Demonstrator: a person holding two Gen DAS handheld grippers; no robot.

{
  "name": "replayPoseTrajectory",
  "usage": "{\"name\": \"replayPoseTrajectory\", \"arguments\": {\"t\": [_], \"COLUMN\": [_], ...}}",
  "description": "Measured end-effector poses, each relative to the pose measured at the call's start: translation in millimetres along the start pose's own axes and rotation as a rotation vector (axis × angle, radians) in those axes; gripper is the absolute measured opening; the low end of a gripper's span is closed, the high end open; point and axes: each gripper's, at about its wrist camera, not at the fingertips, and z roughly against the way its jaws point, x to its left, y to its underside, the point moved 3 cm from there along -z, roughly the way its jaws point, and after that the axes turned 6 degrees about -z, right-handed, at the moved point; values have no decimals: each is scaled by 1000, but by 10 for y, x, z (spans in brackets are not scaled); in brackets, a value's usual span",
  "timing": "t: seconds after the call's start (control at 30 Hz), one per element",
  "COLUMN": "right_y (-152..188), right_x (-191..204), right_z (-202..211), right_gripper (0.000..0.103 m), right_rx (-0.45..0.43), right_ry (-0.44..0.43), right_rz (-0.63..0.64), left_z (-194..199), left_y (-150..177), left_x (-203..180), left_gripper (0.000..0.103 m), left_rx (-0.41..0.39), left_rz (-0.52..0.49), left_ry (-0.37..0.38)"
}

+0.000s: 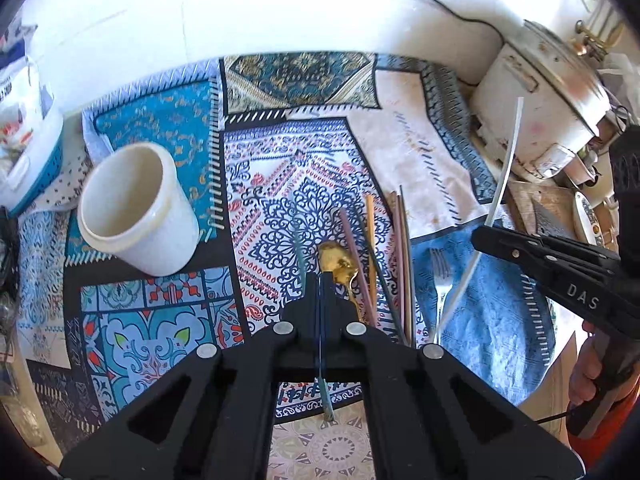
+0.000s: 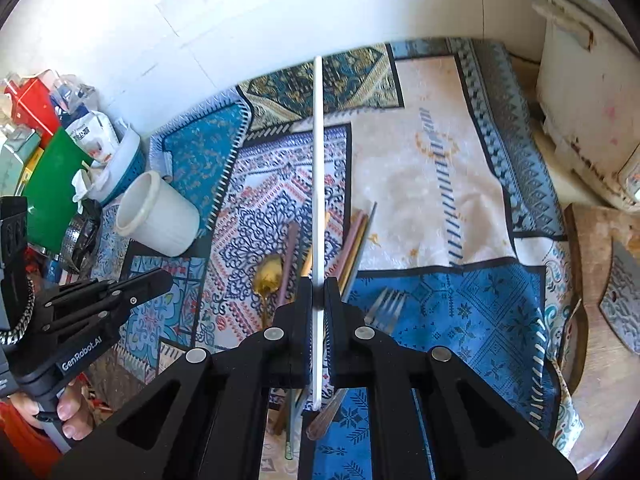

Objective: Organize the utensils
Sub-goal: 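Lift both sticks and carry them toward the white cup with both tools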

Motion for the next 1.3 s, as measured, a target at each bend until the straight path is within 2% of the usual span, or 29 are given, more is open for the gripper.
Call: {"name": "replayPoseTrajectory", "arguments": {"t": [0.07, 0.17, 0.3, 0.43, 0.57, 0.67, 0.77, 0.93, 1.07, 1.3], "right_y": [1, 6, 14, 17, 2, -22, -36, -71, -89, -112], "right_x": [41, 79, 95, 97, 92, 85, 90, 116, 147, 197], "right_z": [27, 69, 165, 270, 349, 395, 430, 475, 496, 519], "right_gripper": [5, 5, 5, 5, 5, 5, 5, 5, 5, 5], "right_rx": [-13, -30, -56, -79, -101, -115, -125, -143, -152, -158], "right_ry": [1, 4, 3, 1, -2, -7, -11, -12, -13, -12], "right_rz": [2, -1, -8, -17, -27, -31, -32, -25, -18, 2], "left_z": [8, -143, -408, -670, -878, -950, -1010, -1026, -1059, -1048], "left_y": [9, 37, 105, 146, 143, 141, 153, 128, 103, 151], "left_x": [-14, 36, 149, 205, 190, 188, 191, 164, 110, 63], "left_gripper": [0, 1, 17, 17, 17, 17, 17, 17, 5, 3], "left_rx": [6, 63, 141, 188, 218, 222, 240, 225, 206, 177], "left_rz": [-18, -12, 28, 58, 38, 28, 34, 37, 17, -22], "left_ry": [4, 4, 11, 33, -14, -55, -65, -80, -115, -126]}}
